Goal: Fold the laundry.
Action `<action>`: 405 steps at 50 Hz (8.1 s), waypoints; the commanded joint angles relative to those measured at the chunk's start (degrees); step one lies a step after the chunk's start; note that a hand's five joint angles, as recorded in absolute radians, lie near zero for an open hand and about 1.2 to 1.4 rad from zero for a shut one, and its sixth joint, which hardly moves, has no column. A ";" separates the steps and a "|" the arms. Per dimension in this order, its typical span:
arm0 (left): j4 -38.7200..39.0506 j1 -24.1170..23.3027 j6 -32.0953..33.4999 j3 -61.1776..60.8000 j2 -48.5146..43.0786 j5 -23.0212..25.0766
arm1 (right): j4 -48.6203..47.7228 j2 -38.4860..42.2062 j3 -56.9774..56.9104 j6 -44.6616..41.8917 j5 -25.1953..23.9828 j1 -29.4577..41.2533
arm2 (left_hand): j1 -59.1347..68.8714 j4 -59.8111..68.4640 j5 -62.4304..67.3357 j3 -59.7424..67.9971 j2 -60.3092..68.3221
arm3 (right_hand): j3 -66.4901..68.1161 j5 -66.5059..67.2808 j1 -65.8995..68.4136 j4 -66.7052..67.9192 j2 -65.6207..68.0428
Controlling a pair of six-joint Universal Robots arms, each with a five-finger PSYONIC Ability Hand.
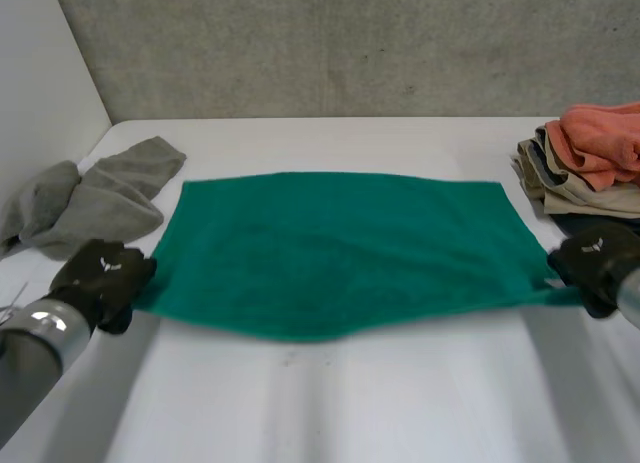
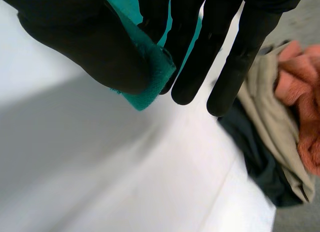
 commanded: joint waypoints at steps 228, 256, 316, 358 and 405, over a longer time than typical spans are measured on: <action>14.48 -35.91 -23.94 29.62 -17.01 -13.52 | -25.22 -1.40 0.12 41.90 0.03 26.75 | -54.27 -56.50 -53.71 -56.15 -56.36 | -58.67 -59.56 -55.17 -59.01 -57.87; -3.89 -42.16 -21.58 41.76 -38.11 -28.37 | -12.73 20.29 -9.89 44.21 -6.65 22.42 | -51.41 -53.63 -50.84 -53.28 -53.49 | -52.70 -53.59 -49.21 -53.05 -51.91; 1.12 -36.10 -27.81 32.35 -17.63 -11.32 | -48.41 18.81 9.52 28.29 6.36 37.20 | -54.94 -57.17 -54.38 -56.82 -57.03 | -44.96 -45.85 -41.46 -45.30 -44.16; 1.30 -35.75 -27.81 31.39 -16.93 -11.32 | -47.71 25.75 -4.71 28.38 5.57 36.67 | -54.94 -57.17 -54.38 -56.82 -57.03 | -11.16 -12.05 -7.67 -11.51 -10.37; 5.25 -35.40 -27.73 31.83 -11.92 -11.23 | -51.84 22.15 -32.83 36.19 -7.53 14.53 | -55.28 -57.50 -54.71 -57.15 -57.36 | 11.33 10.44 14.83 10.99 12.13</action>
